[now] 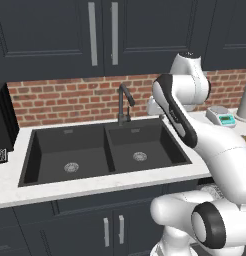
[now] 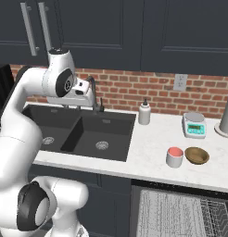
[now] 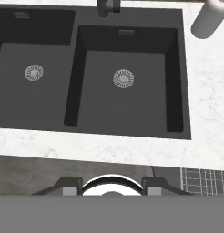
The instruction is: Pick up the cup and bowl from the counter, place them in the dishwasher, and close the dishwasher door.
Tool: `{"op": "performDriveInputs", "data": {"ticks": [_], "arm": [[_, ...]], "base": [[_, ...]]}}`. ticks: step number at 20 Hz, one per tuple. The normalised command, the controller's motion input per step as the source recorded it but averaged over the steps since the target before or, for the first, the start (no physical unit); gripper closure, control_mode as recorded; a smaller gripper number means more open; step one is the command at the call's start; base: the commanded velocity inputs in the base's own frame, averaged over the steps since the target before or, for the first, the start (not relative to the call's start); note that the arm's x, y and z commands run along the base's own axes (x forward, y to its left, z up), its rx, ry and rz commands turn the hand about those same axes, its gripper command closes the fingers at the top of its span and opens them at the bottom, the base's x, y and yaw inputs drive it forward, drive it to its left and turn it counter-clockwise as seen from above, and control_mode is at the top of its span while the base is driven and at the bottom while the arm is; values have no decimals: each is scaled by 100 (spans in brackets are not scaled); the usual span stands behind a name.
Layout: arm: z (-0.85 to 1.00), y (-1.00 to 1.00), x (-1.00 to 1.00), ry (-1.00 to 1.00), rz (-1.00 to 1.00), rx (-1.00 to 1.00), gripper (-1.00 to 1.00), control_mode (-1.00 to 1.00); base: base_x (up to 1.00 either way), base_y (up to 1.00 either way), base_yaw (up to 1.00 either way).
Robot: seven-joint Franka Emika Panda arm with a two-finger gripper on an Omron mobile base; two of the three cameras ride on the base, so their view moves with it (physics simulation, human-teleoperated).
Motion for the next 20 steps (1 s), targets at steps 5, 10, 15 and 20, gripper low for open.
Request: {"op": "performDriveInputs", "data": {"ticks": [5,10,15,20], "arm": [[0,-24,0,0,-1,-1,-100,-100],[-1,-50,0,0,0,0,-100,-100],[-20,-83,8,0,0,0,-100,-100],[-43,-95,6,0,-2,-1,-100,-100]], "base": [[0,0,0],[0,0,0],[0,0,0],[0,0,0]]}}
